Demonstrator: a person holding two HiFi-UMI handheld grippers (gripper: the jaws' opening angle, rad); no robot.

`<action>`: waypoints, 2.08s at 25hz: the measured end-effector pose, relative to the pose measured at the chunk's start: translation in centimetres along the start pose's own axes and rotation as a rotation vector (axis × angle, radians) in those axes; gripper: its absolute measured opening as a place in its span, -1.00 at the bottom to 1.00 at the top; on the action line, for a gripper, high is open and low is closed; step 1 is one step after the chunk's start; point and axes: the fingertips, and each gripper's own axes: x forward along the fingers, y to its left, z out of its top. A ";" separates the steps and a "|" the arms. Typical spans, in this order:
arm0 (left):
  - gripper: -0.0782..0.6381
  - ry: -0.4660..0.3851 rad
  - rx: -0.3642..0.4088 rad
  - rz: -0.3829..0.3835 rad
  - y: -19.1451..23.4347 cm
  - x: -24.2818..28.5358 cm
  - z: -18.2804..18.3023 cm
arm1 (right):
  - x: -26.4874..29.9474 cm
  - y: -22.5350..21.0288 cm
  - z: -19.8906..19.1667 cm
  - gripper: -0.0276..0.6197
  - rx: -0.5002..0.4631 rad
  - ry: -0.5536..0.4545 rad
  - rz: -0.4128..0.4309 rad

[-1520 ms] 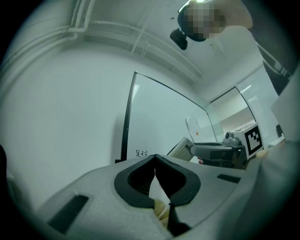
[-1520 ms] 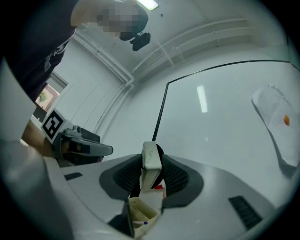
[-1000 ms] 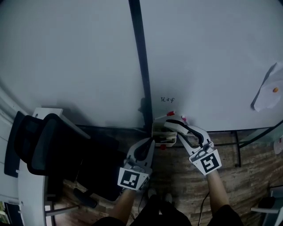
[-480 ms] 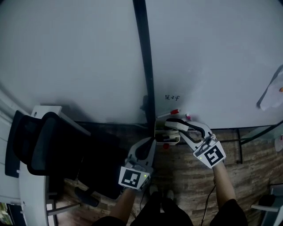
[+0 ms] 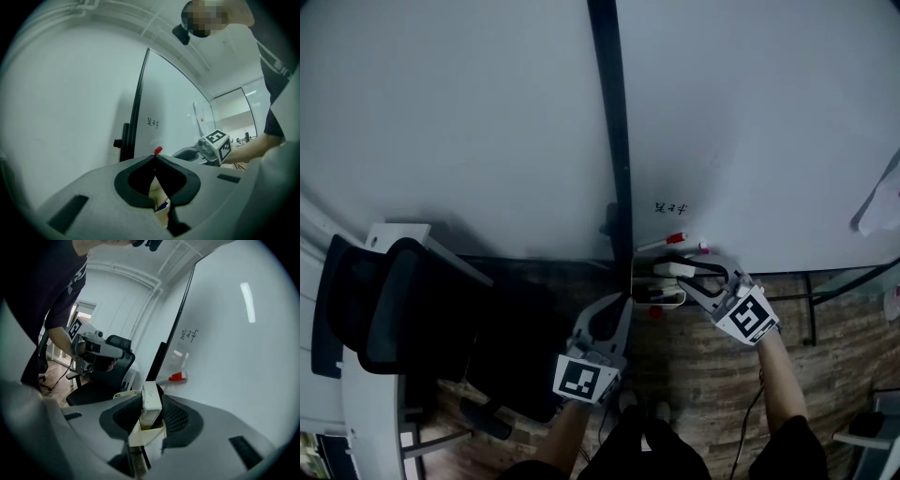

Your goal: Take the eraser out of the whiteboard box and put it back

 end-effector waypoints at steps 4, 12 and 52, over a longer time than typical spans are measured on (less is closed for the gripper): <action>-0.77 0.013 -0.007 0.001 0.1 -0.1 -0.4 | 1.1 0.3 -1.3 -0.55 0.022 0.034 0.040; -0.77 0.013 -0.001 0.004 0.6 -0.4 -0.6 | 1.9 0.3 -2.0 -0.54 0.057 0.050 0.065; -0.77 -0.108 0.126 0.028 -14.8 -7.3 9.2 | -18.4 8.3 14.0 -0.87 0.385 -0.587 -0.421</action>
